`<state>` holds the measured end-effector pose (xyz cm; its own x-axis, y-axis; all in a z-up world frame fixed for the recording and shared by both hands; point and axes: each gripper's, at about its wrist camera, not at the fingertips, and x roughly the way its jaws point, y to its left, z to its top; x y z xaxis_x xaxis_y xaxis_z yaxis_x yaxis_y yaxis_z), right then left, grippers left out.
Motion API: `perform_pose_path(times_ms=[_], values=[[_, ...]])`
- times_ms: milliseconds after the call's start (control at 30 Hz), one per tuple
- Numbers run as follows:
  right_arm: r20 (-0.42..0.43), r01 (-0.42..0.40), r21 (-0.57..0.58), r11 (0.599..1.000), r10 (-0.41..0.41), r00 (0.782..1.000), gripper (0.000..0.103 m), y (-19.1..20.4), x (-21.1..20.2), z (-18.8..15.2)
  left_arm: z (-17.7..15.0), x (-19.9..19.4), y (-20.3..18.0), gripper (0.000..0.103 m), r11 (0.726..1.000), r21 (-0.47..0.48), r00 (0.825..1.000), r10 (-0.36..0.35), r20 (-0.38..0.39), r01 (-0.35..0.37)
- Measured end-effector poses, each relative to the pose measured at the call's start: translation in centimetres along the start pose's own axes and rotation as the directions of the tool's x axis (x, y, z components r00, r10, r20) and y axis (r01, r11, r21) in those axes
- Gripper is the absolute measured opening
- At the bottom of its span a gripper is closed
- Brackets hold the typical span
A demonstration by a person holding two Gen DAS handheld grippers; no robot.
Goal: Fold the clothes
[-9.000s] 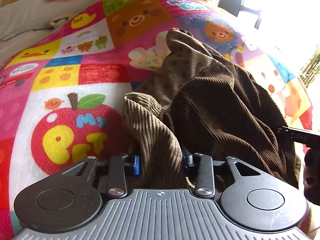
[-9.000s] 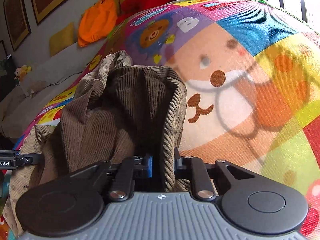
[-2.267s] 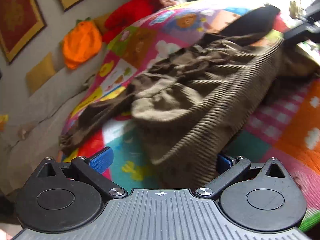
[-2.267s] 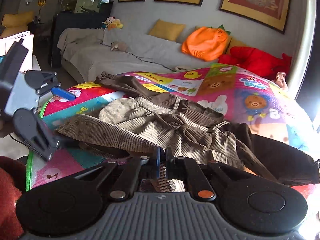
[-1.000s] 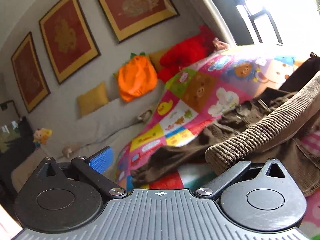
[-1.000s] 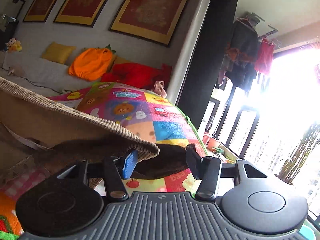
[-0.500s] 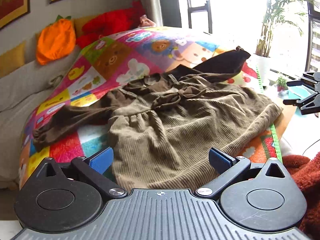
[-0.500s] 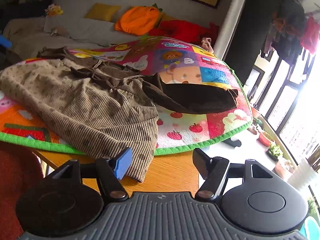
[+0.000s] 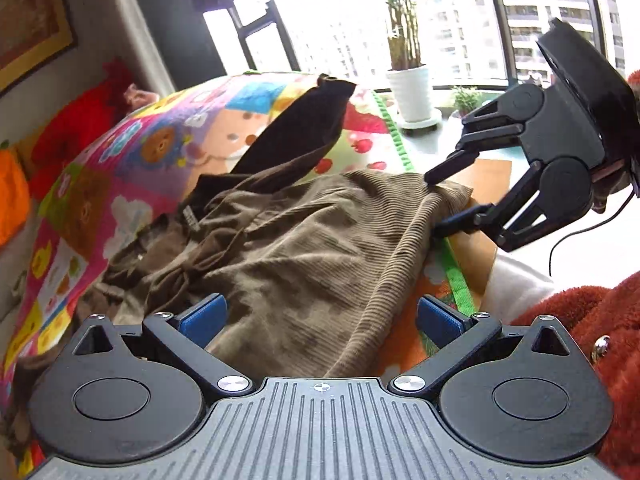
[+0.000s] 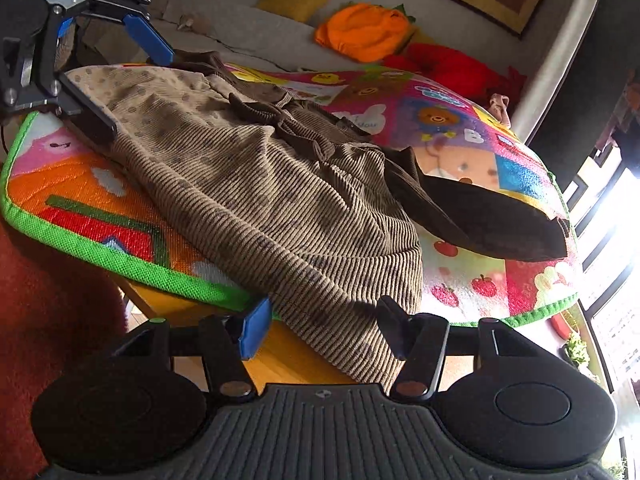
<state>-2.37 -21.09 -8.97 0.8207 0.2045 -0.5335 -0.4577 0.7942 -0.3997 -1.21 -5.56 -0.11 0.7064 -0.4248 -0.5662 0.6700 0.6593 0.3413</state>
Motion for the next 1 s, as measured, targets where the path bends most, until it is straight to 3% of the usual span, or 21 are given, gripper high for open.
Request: perform_pose_path(times_ms=[33, 133, 167, 200, 300, 333, 367, 433, 533, 667, 767, 867, 967, 1000], values=[[0.005, 0.008, 0.035, 0.999, -0.008, 1.0, 0.032, -0.6, 0.2, 0.4, 0.6, 1.0, -0.8, 0.103, 0.999, 0.037, 1.0, 0.003, -0.003, -0.003], [0.025, 0.007, 0.132, 0.991, -0.01, 1.0, 0.028, -2.2, 0.4, 1.0, 1.0, 2.9, -1.4, 0.1, 0.997, 0.077, 1.0, 0.008, -0.027, -0.006], [0.032, -0.001, 0.152, 0.988, -0.004, 0.999, 0.028, -2.5, 0.2, 1.1, 1.1, 3.6, -1.7, 0.087, 0.996, 0.09, 0.999, 0.01, -0.035, -0.007], [0.039, -0.007, 0.156, 0.988, 0.001, 0.999, 0.028, -2.6, -0.1, 1.0, 1.3, 4.2, -1.9, 0.062, 0.995, 0.103, 0.999, 0.012, -0.042, -0.008], [0.064, -0.028, 0.142, 0.989, 0.019, 0.998, 0.029, -2.1, -1.3, 0.3, 1.8, 5.6, -1.9, 0.024, 0.994, 0.107, 0.998, 0.028, -0.049, -0.022], [0.073, -0.033, 0.132, 0.991, 0.024, 0.997, 0.036, -1.7, -1.8, 0.1, 2.0, 5.7, -1.4, 0.016, 0.996, 0.086, 0.998, 0.038, -0.04, -0.034], [0.078, -0.018, 0.108, 0.994, 0.009, 0.997, 0.052, -1.2, -2.1, -0.1, 2.5, 5.4, -0.7, 0.009, 0.998, 0.047, 0.998, 0.052, -0.023, -0.051], [0.071, 0.044, 0.042, 0.998, -0.047, 0.996, 0.067, -0.1, -2.0, -0.4, 3.5, 4.6, 1.1, 0.008, 0.997, -0.041, 0.998, 0.067, 0.02, -0.067], [0.053, 0.135, -0.003, 0.991, -0.135, 0.989, 0.068, 0.4, -1.0, -0.6, 5.1, 2.8, 4.1, 0.007, 0.981, -0.191, 0.994, 0.065, 0.087, -0.047], [0.073, 0.172, 0.154, 0.973, -0.185, 0.98, 0.068, -1.3, -0.8, 0.6, 6.4, 1.2, 6.7, 0.007, 0.952, -0.306, 0.987, 0.07, 0.143, -0.023], [0.1, 0.161, 0.299, 0.94, -0.199, 0.975, 0.067, -2.5, -1.8, 1.7, 6.9, 0.9, 7.3, 0.007, 0.943, -0.33, 0.985, 0.084, 0.154, -0.029], [0.12, 0.04, 0.258, 0.965, -0.073, 0.99, 0.048, -1.6, -3.7, 1.5, 7.2, 1.1, 7.3, 0.007, 0.945, -0.327, 0.984, 0.083, 0.158, -0.027], [0.056, -0.131, 0.314, 0.94, 0.119, 0.991, 0.047, -1.0, -3.8, 1.0, 7.4, 1.3, 7.0, 0.007, 0.947, -0.319, 0.984, 0.078, 0.16, -0.024], [0.027, -0.131, 0.35, 0.928, 0.129, 0.991, 0.047, -1.1, -3.5, 0.7, 7.5, 1.4, 7.0, 0.007, 0.949, -0.316, 0.984, 0.078, 0.161, -0.024]])
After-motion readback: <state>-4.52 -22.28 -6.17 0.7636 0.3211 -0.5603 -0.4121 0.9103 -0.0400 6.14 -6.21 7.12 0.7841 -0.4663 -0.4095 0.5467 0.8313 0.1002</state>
